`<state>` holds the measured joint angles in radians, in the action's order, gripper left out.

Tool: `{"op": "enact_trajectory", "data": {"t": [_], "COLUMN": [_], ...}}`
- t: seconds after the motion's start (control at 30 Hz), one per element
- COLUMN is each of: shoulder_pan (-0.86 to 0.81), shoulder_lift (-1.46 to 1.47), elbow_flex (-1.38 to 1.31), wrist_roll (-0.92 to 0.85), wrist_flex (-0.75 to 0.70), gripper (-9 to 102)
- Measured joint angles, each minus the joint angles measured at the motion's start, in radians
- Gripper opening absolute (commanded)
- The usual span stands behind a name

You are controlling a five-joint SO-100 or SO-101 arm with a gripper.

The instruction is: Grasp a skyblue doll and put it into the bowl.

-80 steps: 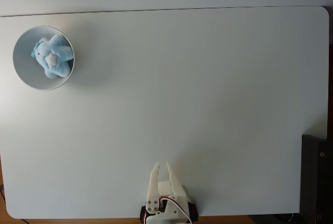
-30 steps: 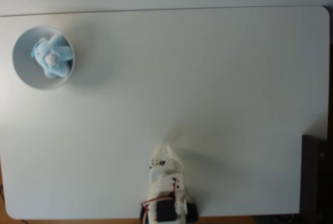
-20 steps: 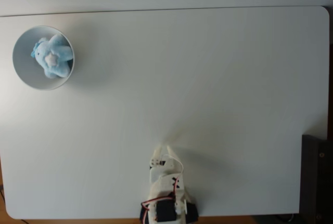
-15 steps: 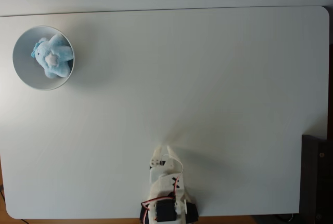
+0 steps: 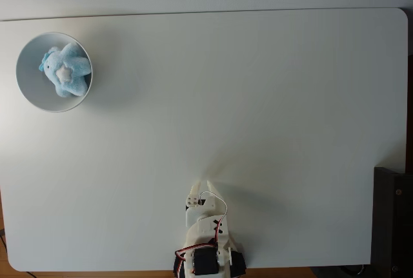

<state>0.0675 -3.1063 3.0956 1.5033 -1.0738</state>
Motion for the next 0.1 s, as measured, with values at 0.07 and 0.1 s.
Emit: {"op": "enact_trajectory", "data": {"t": [0.07, 0.1], "shoulder_pan": [0.000, 0.000], "shoulder_lift": [0.000, 0.000], "elbow_flex": [0.000, 0.000], "wrist_roll": [0.000, 0.000], "wrist_flex": [0.000, 0.000], "gripper": [6, 6]}}
